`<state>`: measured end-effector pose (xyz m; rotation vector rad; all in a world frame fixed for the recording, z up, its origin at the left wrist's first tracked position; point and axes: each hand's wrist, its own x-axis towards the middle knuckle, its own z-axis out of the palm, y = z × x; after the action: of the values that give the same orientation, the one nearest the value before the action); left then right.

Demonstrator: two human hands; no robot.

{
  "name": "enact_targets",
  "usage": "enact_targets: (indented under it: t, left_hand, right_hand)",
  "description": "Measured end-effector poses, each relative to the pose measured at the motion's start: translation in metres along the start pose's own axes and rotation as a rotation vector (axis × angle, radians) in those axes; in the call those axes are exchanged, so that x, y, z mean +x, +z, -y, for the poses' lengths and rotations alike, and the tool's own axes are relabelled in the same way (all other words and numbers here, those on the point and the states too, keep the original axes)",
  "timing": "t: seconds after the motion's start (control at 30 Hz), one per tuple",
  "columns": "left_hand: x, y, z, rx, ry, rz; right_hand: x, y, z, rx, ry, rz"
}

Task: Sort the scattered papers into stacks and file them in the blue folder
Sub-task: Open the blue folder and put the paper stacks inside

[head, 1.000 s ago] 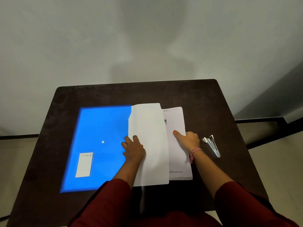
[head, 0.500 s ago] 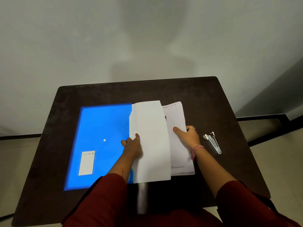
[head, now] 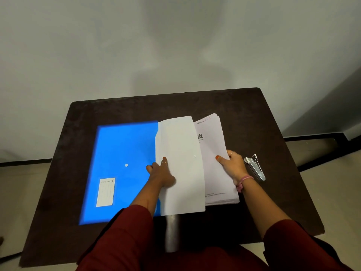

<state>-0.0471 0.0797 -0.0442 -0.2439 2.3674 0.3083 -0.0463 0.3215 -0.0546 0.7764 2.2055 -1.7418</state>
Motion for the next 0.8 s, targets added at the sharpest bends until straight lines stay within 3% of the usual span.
enact_targets:
  t: [0.2, 0.5, 0.8]
  left_hand:
    - [-0.007, -0.002, -0.004, -0.191, -0.011, 0.017]
    - [0.009, 0.014, -0.008, 0.128, 0.057, 0.016]
    - [0.016, 0.018, -0.009, 0.198, 0.095, -0.009]
  right_hand:
    - [0.001, -0.046, 0.02, 0.001, -0.026, -0.074]
    - [0.01, -0.121, 0.047, 0.116, -0.079, -0.166]
    - [0.0, -0.11, 0.058, 0.283, 0.029, -0.038]
